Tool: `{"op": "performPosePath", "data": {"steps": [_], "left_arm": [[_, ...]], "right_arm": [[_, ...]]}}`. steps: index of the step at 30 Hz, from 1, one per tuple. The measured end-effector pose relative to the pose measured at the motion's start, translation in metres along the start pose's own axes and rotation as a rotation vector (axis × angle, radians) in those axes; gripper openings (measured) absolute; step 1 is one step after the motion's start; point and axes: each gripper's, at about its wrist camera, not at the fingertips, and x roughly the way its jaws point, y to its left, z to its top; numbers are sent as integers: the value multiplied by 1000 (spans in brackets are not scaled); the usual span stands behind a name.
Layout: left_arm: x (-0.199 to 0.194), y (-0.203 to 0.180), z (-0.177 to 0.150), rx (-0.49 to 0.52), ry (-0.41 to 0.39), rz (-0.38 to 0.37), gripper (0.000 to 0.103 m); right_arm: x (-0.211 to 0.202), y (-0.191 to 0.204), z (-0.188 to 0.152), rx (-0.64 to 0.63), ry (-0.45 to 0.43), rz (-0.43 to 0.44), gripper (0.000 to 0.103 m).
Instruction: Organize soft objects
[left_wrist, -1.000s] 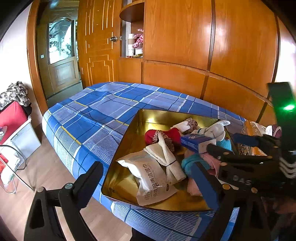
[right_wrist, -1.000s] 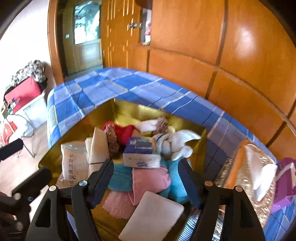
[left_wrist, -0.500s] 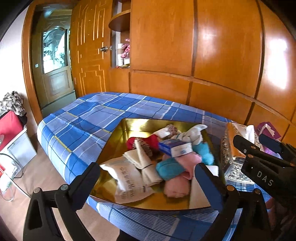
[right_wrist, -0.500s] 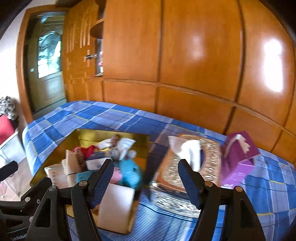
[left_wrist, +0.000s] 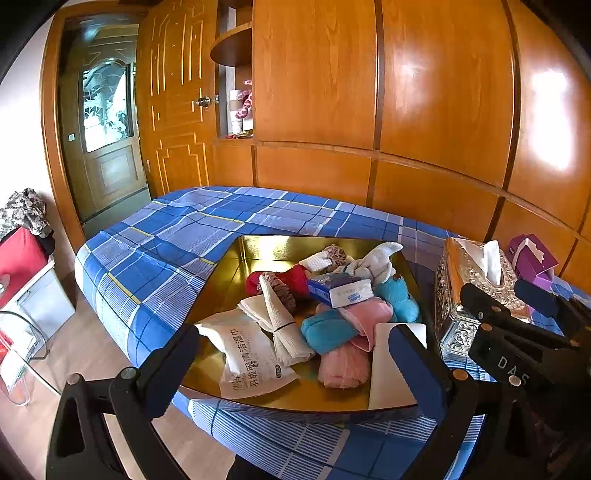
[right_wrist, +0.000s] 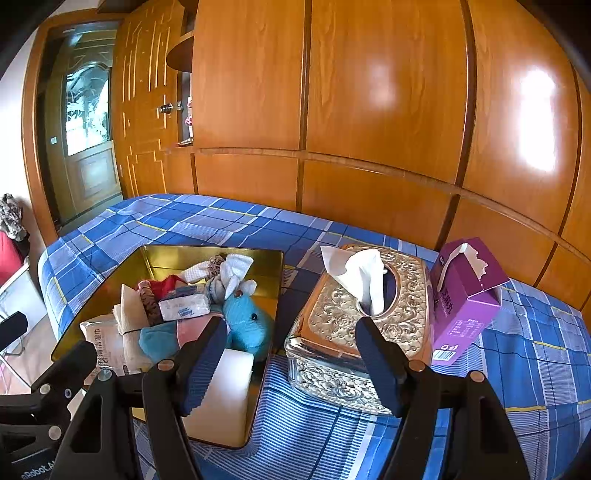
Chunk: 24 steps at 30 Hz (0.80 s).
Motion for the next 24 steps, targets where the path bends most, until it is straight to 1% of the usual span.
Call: {"op": "performPosePath", "data": {"steps": [24], "left_arm": [[3, 2, -2, -4, 13, 9, 103]], "right_arm": [[2, 1, -2, 3, 15, 6, 73]]}}
